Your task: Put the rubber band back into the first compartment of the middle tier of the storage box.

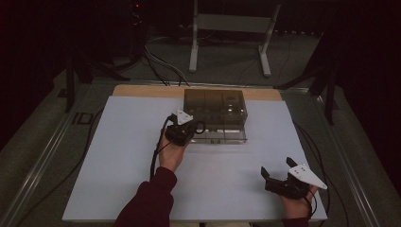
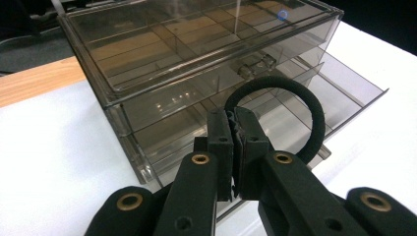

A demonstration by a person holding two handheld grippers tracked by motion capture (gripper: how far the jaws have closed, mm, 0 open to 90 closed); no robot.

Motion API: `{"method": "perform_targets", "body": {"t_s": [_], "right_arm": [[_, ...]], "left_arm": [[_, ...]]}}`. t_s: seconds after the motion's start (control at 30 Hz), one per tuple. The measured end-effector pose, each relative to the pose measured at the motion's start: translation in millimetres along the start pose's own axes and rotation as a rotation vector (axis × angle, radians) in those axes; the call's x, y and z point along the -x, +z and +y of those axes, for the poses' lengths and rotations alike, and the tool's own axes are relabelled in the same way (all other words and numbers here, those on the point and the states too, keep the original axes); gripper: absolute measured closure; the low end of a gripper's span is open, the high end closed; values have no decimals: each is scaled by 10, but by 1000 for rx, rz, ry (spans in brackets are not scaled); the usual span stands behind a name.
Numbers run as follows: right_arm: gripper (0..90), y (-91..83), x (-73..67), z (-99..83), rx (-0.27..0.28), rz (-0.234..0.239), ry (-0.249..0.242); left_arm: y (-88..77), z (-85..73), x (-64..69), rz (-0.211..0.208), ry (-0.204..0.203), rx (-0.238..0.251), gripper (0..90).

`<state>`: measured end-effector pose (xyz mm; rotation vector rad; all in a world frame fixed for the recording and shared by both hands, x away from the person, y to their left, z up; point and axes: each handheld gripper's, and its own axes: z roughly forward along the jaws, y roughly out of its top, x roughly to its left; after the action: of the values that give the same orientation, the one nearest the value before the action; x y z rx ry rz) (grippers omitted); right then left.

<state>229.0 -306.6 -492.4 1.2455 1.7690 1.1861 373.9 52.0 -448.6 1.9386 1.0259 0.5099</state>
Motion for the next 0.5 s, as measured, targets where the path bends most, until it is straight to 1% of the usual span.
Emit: {"method": "perform_targets", "body": {"t_s": [0.1,0.3,0.5], "right_arm": [[4,1,2,-1,0,0,1],[4,3,-1,-1,-3,3,3],[4,1,4,-1,-1,2,1]], "left_arm": [[6,-2,-28,6,2,-2,886],[19,-5,-67,2,-8,-2,886],[32,0,-95,3,-5,-4,886]]}}
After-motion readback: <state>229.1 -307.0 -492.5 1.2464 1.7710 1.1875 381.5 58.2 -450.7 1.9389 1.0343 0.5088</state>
